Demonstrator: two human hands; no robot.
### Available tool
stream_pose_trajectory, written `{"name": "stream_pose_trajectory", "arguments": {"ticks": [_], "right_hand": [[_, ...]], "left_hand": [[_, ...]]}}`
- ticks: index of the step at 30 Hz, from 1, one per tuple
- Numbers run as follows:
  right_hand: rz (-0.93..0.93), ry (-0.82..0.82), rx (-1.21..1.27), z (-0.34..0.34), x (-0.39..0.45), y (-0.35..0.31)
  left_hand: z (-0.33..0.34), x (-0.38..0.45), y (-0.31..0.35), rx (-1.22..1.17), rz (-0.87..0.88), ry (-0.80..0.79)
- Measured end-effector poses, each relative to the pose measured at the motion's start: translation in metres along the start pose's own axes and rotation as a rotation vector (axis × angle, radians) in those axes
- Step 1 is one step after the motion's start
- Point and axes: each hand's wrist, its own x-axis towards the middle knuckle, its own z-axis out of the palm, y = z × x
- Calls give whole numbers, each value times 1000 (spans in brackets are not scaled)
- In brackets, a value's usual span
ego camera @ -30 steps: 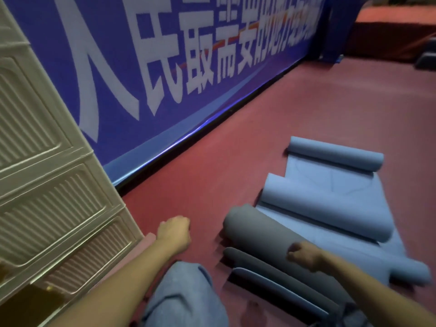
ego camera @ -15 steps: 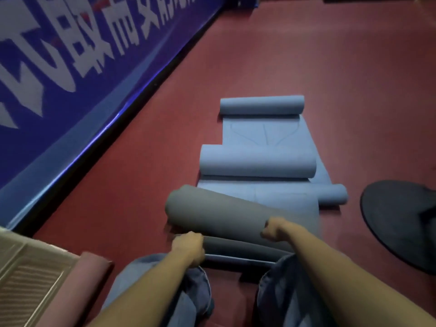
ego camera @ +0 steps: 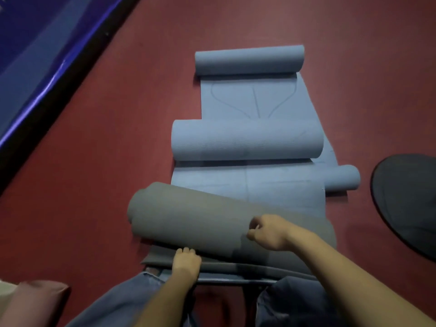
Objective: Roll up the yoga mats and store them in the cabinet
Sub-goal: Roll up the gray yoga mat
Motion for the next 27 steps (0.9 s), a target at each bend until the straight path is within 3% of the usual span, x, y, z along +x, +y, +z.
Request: {"name": "stream_pose_trajectory", "arguments": {"ticks": [5,11,13,15,17,19,23,27], "right_hand": [[57,-32,-112,4,2,17],[3,101,-269,9,-46,16],[-72,263,-324,3,-75,8],[-139,568,-350,-6,-108,6],[-212,829,-352,-13,-143,8],[-335,957,-402,-16,-175,10],[-458,1047,-644,-18,-226,1],[-457,836,-689,-13,-263,-13]], "left_hand": [[-24,-11,-4,-3,45,97],[-170,-101,-21,-4,146,349],[-195,-146,-41,39,166,461],[-204,-197,-62,57,260,670],[-201,-245,-76,137,365,774],[-196,-281,-80,250,406,860],[-192,-341,-69,354,476,1041],[-182,-390,-61,404,496,1167]]}}
